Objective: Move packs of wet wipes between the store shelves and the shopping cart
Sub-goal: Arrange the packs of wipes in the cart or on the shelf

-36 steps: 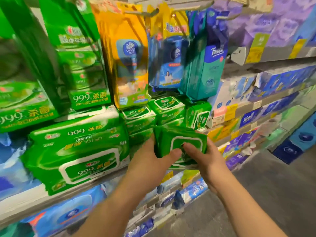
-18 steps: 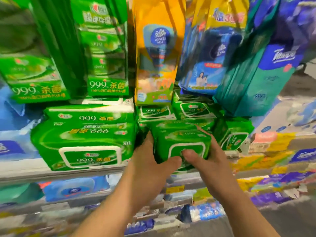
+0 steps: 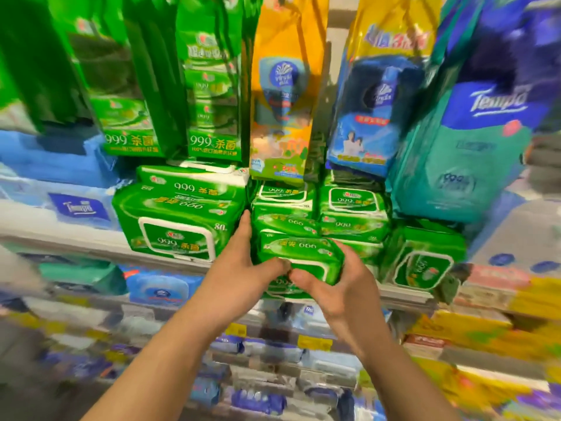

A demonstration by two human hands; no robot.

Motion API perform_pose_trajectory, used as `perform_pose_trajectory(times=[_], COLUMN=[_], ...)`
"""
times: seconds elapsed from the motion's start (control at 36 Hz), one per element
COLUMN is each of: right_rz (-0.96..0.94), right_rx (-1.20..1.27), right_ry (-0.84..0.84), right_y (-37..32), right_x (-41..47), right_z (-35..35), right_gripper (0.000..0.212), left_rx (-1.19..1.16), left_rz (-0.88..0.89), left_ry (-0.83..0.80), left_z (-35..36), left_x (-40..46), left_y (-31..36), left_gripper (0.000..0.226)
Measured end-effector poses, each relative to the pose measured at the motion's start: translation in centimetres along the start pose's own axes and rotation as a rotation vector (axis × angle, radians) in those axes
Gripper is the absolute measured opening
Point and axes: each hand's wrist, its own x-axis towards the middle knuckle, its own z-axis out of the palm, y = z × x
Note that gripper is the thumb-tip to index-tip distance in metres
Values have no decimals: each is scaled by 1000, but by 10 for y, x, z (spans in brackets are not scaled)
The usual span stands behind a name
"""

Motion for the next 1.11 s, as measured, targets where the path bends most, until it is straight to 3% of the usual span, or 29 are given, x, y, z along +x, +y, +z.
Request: perform_pose_trajectory(times=[0.08, 0.17, 0.22, 0.39, 0.56, 0.72, 0.86, 1.0, 1.11], right_rz=[39, 45, 43, -19, -40, -163, -203, -186, -184], right_rx=[-60, -71, -84, -123, -182, -318, -548, -695, -714], right_ry=[8, 5, 11, 51, 113, 214, 311, 242, 203], right_y=[-4, -12, -14, -20, -29, -43, -52, -60, -59], right_x=[0, -1, 0, -7, -19, -33, -34, -28, -19], right_z=[-1, -2, -2, -2, -14, -41, -51, -46, -45], right_gripper=[89, 69, 69, 51, 60, 53, 58, 59, 56], left_rx=[177, 331, 419, 522, 595, 742, 895, 1089, 1180], left_rz=[90, 263, 340, 411, 547, 560, 582, 631, 653], left_ry=[49, 106, 85, -17, -61, -80, -64, -102, -85], left_z=[0, -3, -6, -14, -19, -20, -11, -7, -5], left_x=[-9, -8, -5, 5, 10, 16, 23, 41, 46], left_y=[6, 8, 12, 7, -3, -1, 7, 14, 12], left_gripper=[99, 78, 66, 59, 64, 36, 37, 60, 58])
